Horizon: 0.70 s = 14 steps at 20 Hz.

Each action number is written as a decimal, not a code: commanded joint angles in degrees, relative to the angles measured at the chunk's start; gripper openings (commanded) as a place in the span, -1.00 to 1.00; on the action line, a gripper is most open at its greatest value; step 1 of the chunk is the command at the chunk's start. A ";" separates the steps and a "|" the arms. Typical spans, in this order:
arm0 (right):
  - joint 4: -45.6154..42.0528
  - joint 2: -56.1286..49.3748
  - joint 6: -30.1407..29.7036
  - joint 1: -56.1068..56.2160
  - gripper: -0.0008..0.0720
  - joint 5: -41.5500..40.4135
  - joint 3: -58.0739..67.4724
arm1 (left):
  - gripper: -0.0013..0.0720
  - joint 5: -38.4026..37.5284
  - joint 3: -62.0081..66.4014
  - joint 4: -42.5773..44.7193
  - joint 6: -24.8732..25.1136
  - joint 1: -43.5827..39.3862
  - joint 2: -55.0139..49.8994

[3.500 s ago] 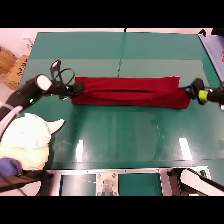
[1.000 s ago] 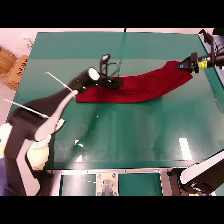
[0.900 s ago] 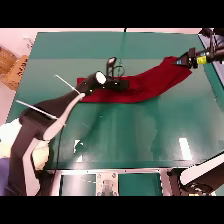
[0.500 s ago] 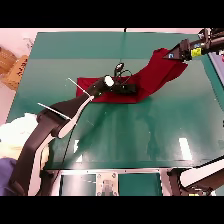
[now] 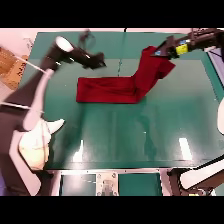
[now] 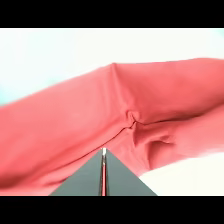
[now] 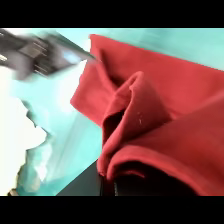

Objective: Fold the shirts.

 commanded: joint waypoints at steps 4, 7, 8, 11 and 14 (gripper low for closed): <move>0.02 -6.10 5.86 21.53 -0.93 -20.98 0.00 | -0.91 -9.18 0.15 1.95 3.26 13.84 9.22; 1.73 -15.34 6.14 35.10 -0.24 -36.70 0.00 | -0.91 -13.92 -0.02 2.64 3.98 16.79 9.25; 3.28 -17.73 6.12 38.66 -0.01 -41.77 0.00 | -0.91 -14.84 -0.31 2.64 5.22 17.46 9.25; 0.98 -18.38 6.32 39.82 -0.03 -43.01 0.02 | -0.91 -16.11 -1.22 3.98 6.38 18.86 9.07; -0.07 -14.88 7.87 29.88 -0.29 -31.01 0.00 | -0.91 -17.25 -1.77 5.55 6.69 19.04 8.96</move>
